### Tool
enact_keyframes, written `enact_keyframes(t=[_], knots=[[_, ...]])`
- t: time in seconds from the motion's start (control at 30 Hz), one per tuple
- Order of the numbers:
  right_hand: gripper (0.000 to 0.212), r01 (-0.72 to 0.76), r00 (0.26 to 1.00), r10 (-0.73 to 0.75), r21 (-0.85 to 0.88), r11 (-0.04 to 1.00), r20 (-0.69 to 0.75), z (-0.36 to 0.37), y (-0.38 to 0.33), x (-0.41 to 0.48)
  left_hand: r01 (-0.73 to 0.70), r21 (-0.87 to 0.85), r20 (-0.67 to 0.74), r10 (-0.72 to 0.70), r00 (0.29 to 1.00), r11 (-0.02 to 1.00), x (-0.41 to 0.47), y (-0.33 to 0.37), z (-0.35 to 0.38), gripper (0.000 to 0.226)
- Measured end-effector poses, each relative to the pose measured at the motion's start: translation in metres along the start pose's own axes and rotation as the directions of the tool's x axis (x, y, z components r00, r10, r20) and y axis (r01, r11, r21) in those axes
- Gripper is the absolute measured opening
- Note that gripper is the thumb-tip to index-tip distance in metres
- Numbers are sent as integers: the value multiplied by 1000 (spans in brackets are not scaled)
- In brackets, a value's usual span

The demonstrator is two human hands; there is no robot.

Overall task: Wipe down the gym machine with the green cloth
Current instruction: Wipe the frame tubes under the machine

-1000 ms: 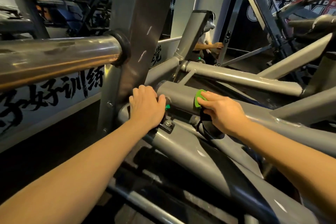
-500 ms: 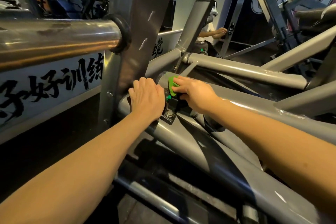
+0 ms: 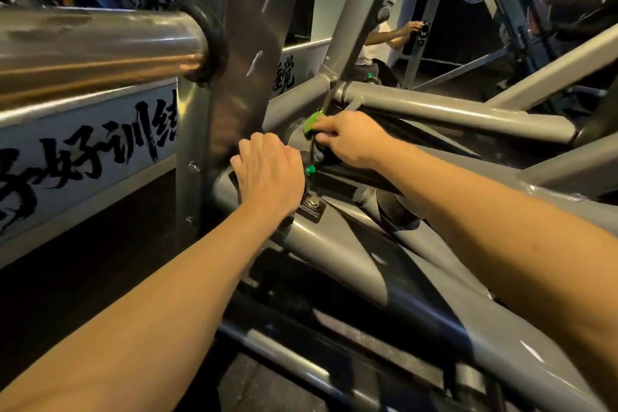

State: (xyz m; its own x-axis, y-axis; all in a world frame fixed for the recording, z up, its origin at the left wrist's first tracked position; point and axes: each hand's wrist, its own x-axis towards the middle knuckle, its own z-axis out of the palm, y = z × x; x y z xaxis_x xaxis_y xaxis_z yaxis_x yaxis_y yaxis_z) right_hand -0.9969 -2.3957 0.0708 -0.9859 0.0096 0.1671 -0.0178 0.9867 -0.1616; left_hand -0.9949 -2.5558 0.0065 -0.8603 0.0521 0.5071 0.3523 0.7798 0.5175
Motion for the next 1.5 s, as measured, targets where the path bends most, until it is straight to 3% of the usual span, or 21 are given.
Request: enact_keyframes(t=[0.2, 0.53, 0.6, 0.7, 0.77, 0.83, 0.97, 1.1, 1.27, 1.33, 1.43, 1.5], knots=[[45, -60, 994, 58, 18, 998, 97, 0, -20, 37, -12, -7, 3, 12, 1000, 1000, 1, -1, -1, 18], [34, -166, 968, 175, 62, 984, -179, -6, 34, -85, 68, -72, 66, -63, 996, 995, -1, 20, -25, 13], [34, -188, 952, 191, 33, 982, -239, -6, 45, -113, 31, -172, 36, -25, 999, 985, -12, 33, -30, 7], [32, -177, 918, 175, 29, 984, -356, -7, 54, -146, -163, -273, 7, 172, 985, 948, -42, 53, -33, 17], [30, -137, 896, 164, 94, 986, -413, -7, 54, -167, -276, -312, 21, 297, 955, 909, -65, 65, -27, 23], [30, -137, 869, 232, 237, 962, -437, 0, 48, -191, -299, -365, 60, 343, 938, 882, -84, 74, -18, 24], [30, -118, 830, 383, 544, 831, -405, 16, 37, -232, -148, -582, 231, 338, 912, 799, -116, 84, 0, 20], [28, -61, 789, 507, 778, 625, -346, 17, 27, -267, 97, -722, 454, 362, 814, 685, -138, 88, 5, 6], [20, -79, 702, 686, 936, 342, -191, 45, 35, -298, 161, -691, 615, 455, 644, 705, -156, 93, 6, 35], [19, -73, 674, 728, 968, 242, -131, 55, 39, -309, 203, -669, 682, 481, 551, 715, -165, 94, 5, 36], [19, -108, 666, 742, 974, 198, -77, 67, 43, -326, 76, -660, 698, 572, 431, 748, -177, 91, 4, 30], [19, -121, 674, 737, 976, 181, -54, 75, 42, -336, -74, -648, 668, 613, 422, 758, -184, 89, 9, 37]])
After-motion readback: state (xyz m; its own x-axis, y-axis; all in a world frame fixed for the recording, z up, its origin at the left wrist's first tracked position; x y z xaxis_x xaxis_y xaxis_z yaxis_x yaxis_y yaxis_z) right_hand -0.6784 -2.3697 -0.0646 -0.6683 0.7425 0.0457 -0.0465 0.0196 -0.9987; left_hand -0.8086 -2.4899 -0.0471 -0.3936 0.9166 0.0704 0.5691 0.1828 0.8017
